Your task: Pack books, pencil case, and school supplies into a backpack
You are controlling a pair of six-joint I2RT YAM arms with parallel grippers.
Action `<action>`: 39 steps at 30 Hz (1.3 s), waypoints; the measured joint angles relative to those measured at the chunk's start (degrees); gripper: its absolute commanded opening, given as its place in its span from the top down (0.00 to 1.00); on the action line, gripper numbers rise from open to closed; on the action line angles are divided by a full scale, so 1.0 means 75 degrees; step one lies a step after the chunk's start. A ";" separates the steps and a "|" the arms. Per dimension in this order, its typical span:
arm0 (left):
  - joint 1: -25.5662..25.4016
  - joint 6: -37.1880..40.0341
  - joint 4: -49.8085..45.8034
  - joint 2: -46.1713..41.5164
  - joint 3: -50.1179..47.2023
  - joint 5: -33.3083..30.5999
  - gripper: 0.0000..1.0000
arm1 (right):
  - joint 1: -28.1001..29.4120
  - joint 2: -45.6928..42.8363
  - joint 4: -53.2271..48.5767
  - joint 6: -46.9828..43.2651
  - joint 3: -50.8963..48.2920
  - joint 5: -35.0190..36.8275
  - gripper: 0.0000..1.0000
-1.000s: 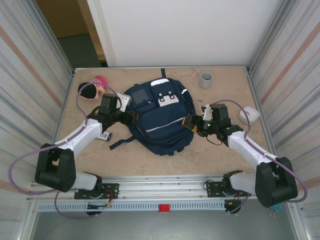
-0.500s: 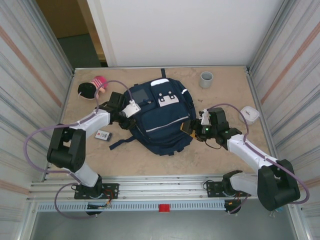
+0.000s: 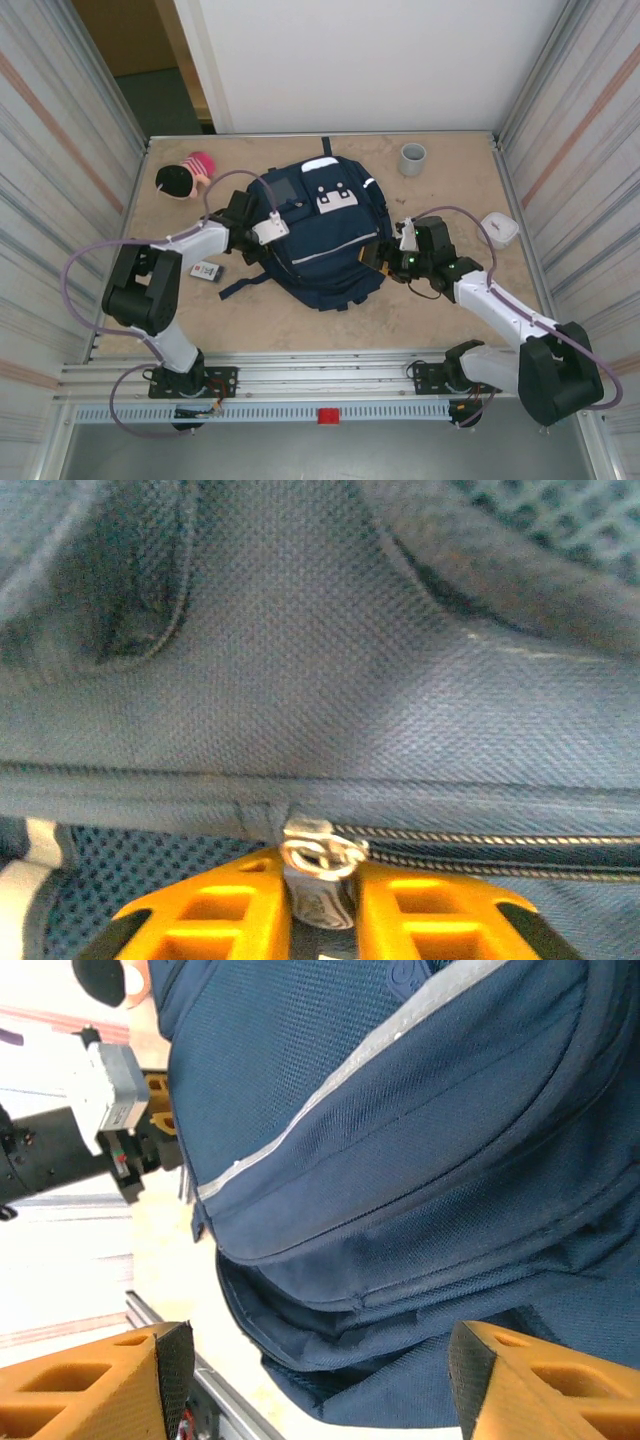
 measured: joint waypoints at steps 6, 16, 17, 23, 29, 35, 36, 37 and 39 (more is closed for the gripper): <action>0.0003 -0.0023 0.0198 -0.0595 -0.0239 0.0216 0.99 | 0.0495 -0.0519 -0.0216 -0.1227 0.0023 0.0883 0.35; 0.0041 -0.0423 0.0189 -0.0947 -0.0341 0.1087 0.99 | 0.2285 -0.0411 0.0242 -0.5123 0.0283 0.2430 0.34; 0.0041 -0.0487 0.0192 -0.1014 -0.0396 0.1163 0.99 | 0.2471 -0.0245 0.0335 -0.5523 0.0283 0.2524 0.34; 0.0041 -0.0845 0.0239 -0.1122 -0.0495 0.1244 0.99 | 0.3276 0.1023 0.1003 -0.7702 0.0315 0.2751 0.33; 0.0090 -0.1166 0.0562 -0.1122 -0.0734 0.1314 0.99 | 0.3410 0.2430 0.1614 -0.8655 0.0793 0.3238 0.33; 0.0093 -0.1192 0.0825 -0.1122 -0.0915 0.1343 1.00 | 0.3637 0.3040 0.2442 -0.9186 0.0877 0.4159 0.39; 0.0093 -0.1195 0.0828 -0.1122 -0.0915 0.1343 1.00 | 0.3666 0.3063 0.2489 -0.9215 0.0877 0.4217 0.45; 0.0093 -0.1198 0.0831 -0.1122 -0.0915 0.1349 1.00 | 0.3692 0.3080 0.2553 -0.9241 0.0877 0.4290 0.50; 0.0102 -0.1198 0.0880 -0.1122 -0.0915 0.1370 1.00 | 0.3754 0.3095 0.2699 -0.9241 0.0877 0.4398 0.59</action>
